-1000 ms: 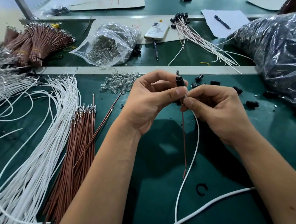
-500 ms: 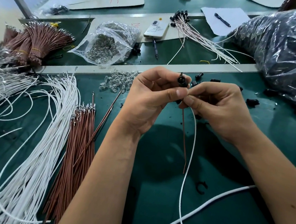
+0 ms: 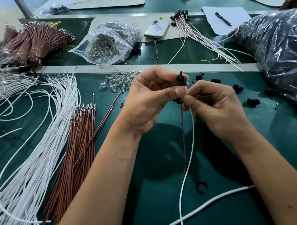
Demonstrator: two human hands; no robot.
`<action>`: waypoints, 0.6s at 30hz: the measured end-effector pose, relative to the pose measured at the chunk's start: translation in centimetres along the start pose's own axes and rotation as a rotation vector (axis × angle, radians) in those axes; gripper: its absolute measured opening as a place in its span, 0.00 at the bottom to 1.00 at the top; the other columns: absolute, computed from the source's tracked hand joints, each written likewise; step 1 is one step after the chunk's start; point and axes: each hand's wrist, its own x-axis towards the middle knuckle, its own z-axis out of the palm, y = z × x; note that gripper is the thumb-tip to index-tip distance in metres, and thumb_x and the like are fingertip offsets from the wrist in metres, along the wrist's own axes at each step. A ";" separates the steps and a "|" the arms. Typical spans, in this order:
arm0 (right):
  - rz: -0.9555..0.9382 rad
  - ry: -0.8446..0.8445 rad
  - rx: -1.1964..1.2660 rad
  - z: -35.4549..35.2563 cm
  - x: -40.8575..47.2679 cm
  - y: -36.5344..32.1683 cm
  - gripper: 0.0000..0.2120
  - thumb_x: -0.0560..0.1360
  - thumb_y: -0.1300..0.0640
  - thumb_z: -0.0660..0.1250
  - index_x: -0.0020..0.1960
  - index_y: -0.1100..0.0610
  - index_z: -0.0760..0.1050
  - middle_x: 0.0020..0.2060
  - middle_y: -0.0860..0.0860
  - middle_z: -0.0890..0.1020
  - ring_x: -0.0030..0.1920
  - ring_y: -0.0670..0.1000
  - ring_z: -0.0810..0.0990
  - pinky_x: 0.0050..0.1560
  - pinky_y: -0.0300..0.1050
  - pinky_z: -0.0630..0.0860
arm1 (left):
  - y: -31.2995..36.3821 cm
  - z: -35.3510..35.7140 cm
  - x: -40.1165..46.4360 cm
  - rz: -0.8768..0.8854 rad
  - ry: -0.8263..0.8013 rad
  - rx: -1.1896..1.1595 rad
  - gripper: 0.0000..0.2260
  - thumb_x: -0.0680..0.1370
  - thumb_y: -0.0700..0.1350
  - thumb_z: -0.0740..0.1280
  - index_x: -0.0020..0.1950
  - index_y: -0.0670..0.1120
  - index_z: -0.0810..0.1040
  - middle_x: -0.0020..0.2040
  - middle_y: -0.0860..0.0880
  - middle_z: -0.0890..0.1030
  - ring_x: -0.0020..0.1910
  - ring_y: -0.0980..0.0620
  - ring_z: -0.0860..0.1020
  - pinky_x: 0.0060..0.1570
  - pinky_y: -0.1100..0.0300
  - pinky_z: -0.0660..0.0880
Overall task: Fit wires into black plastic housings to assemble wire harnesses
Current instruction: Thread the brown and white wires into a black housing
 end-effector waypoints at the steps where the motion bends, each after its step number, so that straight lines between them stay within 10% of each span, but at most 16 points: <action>1: -0.005 -0.008 -0.016 0.0 0.0 0.0 0.04 0.78 0.62 0.71 0.45 0.60 0.79 0.34 0.62 0.80 0.30 0.43 0.74 0.34 0.33 0.70 | 0.1 0.1 0.0 0.000 0.003 -0.003 0.13 0.59 0.30 0.76 0.34 0.48 0.84 0.39 0.47 0.85 0.40 0.52 0.83 0.44 0.62 0.80; 13: -0.024 0.165 -0.346 -0.2 -0.1 0.5 0.05 0.78 0.58 0.75 0.45 0.57 0.81 0.35 0.50 0.83 0.33 0.53 0.80 0.37 0.47 0.77 | -0.6 -0.4 0.4 -0.047 0.196 0.166 0.18 0.67 0.32 0.75 0.54 0.44 0.83 0.42 0.46 0.80 0.40 0.53 0.79 0.46 0.62 0.78; 18: -0.141 0.216 -0.523 1.0 -0.2 -0.1 0.09 0.76 0.52 0.76 0.44 0.57 0.81 0.35 0.46 0.83 0.33 0.48 0.80 0.36 0.41 0.77 | -1.2 0.2 0.6 0.008 0.378 0.392 0.12 0.68 0.30 0.78 0.46 0.43 0.82 0.37 0.50 0.81 0.35 0.56 0.78 0.43 0.63 0.76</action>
